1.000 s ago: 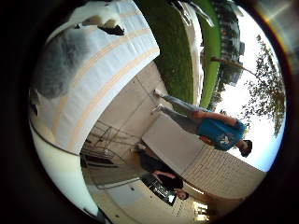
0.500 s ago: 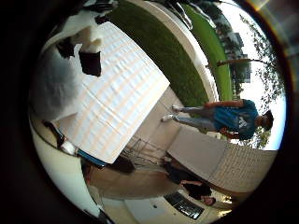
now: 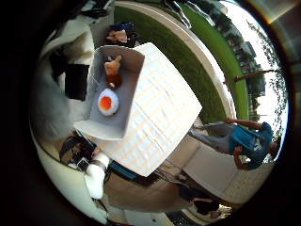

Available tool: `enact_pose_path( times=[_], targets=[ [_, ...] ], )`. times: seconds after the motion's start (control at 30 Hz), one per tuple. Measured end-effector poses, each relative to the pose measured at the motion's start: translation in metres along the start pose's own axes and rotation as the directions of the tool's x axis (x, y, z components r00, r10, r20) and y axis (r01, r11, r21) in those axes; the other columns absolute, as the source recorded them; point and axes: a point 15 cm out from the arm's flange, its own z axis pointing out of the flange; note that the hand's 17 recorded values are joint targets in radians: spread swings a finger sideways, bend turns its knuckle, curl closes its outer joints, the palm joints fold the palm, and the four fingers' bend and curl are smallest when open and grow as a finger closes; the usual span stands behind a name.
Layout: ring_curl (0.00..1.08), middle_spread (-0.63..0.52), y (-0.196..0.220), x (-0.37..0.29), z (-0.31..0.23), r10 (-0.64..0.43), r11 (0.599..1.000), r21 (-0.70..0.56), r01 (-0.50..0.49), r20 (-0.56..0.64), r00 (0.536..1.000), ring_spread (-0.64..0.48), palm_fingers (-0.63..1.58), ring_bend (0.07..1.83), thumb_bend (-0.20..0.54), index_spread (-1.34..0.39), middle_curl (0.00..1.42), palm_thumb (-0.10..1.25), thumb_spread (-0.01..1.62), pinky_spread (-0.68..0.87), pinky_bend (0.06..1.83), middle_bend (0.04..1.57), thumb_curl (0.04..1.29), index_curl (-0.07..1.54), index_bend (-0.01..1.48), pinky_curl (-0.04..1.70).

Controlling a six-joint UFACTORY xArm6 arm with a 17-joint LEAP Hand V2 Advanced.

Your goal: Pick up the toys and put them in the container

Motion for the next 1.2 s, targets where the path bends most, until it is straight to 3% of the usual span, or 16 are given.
enact_pose_path(
  times=[0.2, 0.37, 0.43, 0.47, 0.53, 0.7, 0.87, 1.2],
  targets=[
    [0.84, -0.27, -0.023, 0.02, 0.047, 0.087, 0.994, 0.073, -0.085, -0.027, 0.996, -0.11, 0.88, 1.39, -0.031, -1.05, 1.12, 0.9, 1.19, 0.15, 1.36, 1.1, 0.57, 0.02, 0.93, 0.97],
    [0.75, -0.22, -0.035, 0.025, 0.085, 0.111, 0.991, 0.083, -0.108, -0.027, 0.993, -0.04, 0.89, 1.23, -0.029, -0.85, 1.03, 0.85, 1.22, 0.21, 1.26, 0.96, 0.55, 0.07, 1.02, 0.91],
    [0.71, -0.2, -0.04, 0.027, 0.097, 0.117, 0.99, 0.082, -0.115, -0.028, 0.993, 0.0, 0.83, 1.16, -0.029, -0.73, 0.98, 0.83, 1.22, 0.24, 1.2, 0.89, 0.54, 0.09, 1.04, 0.89],
    [0.69, -0.19, -0.041, 0.027, 0.102, 0.119, 0.99, 0.075, -0.117, -0.026, 0.993, 0.02, 0.66, 1.11, -0.028, -0.66, 0.94, 0.82, 1.22, 0.26, 1.18, 0.79, 0.54, 0.1, 1.03, 0.89],
    [0.67, -0.15, -0.041, 0.028, 0.111, 0.125, 0.991, 0.055, -0.124, -0.019, 0.992, 0.1, 0.32, 1.04, -0.029, -0.51, 0.86, 0.8, 1.22, 0.31, 1.13, 0.64, 0.53, 0.1, 0.93, 0.88],
    [0.5, -0.03, -0.041, 0.031, 0.134, 0.123, 0.992, -0.004, -0.123, 0.0, 0.992, 0.24, -0.11, 0.78, -0.035, -0.34, 0.65, 0.75, 1.18, 0.41, 0.98, 0.32, 0.5, 0.1, 0.72, 0.75],
    [0.38, 0.06, -0.041, 0.035, 0.138, 0.117, 0.993, -0.015, -0.117, 0.002, 0.993, 0.28, -0.14, 0.57, -0.03, -0.38, 0.52, 0.74, 1.15, 0.46, 0.84, 0.17, 0.49, 0.1, 0.51, 0.64],
    [0.33, 0.12, -0.041, 0.039, 0.123, 0.116, 0.993, 0.006, -0.116, -0.009, 0.993, 0.31, -0.06, 0.46, -0.028, -0.42, 0.36, 0.74, 1.11, 0.5, 0.75, 0.13, 0.46, 0.16, 0.29, 0.52]
  ],
)
